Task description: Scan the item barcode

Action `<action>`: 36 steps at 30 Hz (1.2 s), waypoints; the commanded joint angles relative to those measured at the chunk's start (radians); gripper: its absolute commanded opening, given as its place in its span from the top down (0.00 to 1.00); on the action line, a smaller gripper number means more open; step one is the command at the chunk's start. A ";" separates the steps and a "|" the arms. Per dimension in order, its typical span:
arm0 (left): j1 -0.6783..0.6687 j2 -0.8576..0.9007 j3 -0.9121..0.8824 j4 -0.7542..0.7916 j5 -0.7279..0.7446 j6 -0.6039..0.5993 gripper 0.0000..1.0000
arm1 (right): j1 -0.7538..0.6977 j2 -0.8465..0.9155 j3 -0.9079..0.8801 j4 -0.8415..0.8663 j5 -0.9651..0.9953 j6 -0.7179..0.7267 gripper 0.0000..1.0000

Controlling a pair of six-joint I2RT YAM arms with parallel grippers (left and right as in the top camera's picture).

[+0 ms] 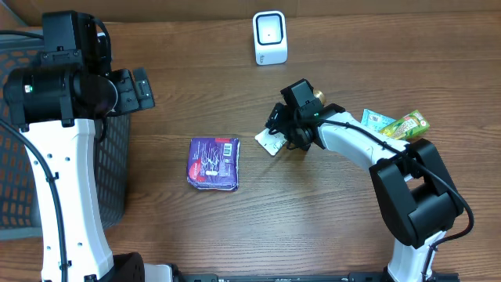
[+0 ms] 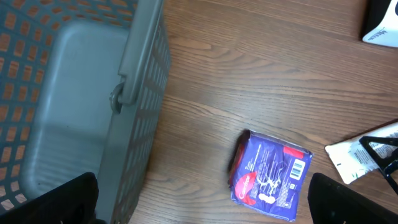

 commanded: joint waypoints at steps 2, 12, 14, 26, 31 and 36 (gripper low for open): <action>-0.002 -0.004 0.021 -0.002 0.005 -0.003 0.01 | 0.000 0.037 -0.010 -0.007 0.003 0.002 0.25; -0.002 -0.004 0.021 -0.002 0.005 -0.003 0.01 | 0.022 0.055 -0.010 0.058 0.092 -0.005 0.27; -0.002 -0.004 0.021 -0.002 0.005 -0.003 0.01 | 0.023 0.071 -0.010 0.071 0.090 -0.004 0.31; -0.002 -0.004 0.021 -0.002 0.005 -0.003 0.00 | 0.014 0.083 -0.007 0.049 -0.018 -0.020 0.79; -0.002 -0.004 0.021 -0.002 0.005 -0.003 0.00 | -0.010 0.080 -0.006 0.011 -0.208 -0.128 0.96; -0.002 -0.004 0.021 -0.002 0.005 -0.003 0.01 | -0.064 0.047 -0.006 -0.145 -0.314 -0.257 0.96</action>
